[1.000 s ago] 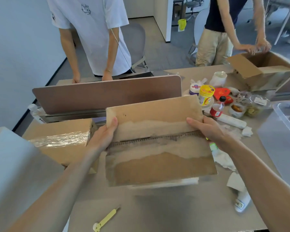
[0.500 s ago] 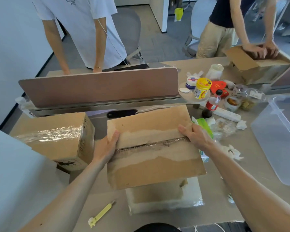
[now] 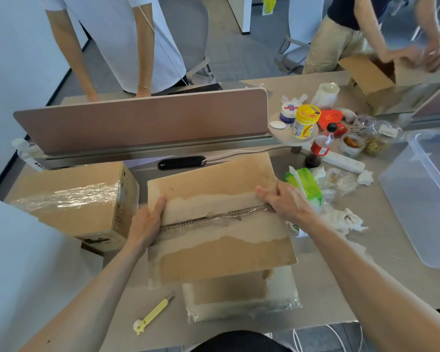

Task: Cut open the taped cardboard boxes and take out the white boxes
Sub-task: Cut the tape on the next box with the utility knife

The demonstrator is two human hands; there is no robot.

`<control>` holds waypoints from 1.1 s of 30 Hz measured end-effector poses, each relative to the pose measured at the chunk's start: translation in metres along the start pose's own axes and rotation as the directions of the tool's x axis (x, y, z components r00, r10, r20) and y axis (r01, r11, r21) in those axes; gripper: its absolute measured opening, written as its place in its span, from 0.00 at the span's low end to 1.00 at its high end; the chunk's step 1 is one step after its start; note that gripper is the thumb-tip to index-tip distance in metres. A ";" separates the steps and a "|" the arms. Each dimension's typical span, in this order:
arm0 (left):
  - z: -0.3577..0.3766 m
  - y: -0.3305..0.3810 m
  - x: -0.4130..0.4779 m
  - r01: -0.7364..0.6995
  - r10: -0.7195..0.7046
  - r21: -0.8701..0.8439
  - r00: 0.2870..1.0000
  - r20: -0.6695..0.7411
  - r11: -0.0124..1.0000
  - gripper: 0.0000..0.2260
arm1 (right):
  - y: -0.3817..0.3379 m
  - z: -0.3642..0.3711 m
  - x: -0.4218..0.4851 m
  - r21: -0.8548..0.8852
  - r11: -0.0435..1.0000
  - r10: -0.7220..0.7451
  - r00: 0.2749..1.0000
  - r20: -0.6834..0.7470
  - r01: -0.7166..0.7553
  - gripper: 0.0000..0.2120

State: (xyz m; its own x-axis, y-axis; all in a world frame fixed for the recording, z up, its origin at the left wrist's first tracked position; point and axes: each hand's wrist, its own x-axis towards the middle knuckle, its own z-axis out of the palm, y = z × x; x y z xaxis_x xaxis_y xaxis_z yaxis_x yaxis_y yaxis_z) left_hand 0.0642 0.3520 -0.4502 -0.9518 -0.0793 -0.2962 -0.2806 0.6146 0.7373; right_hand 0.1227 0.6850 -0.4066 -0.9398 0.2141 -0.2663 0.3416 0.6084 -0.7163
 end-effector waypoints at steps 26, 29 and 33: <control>0.013 -0.025 0.006 0.114 -0.130 0.172 0.988 0.083 0.978 0.33 | 0.027 0.046 0.002 -0.144 0.979 0.150 0.988 0.038 -0.143 0.21; 0.006 -0.028 0.006 0.140 -0.161 0.180 0.981 0.111 0.974 0.31 | 0.029 0.060 0.003 -0.153 0.972 0.185 0.982 0.046 -0.176 0.20; 0.002 -0.036 0.001 0.122 -0.150 0.196 0.979 0.138 0.973 0.29 | 0.039 0.072 0.004 -0.123 0.967 0.226 0.974 0.016 -0.222 0.19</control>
State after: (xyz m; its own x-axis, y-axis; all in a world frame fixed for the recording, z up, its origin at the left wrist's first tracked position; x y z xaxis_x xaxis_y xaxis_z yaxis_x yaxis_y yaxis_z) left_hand 0.0738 0.3316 -0.4781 -0.8726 -0.0617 -0.4844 -0.3646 0.7422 0.5623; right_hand 0.1333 0.6546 -0.4822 -0.8382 0.3335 -0.4315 0.5381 0.6350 -0.5543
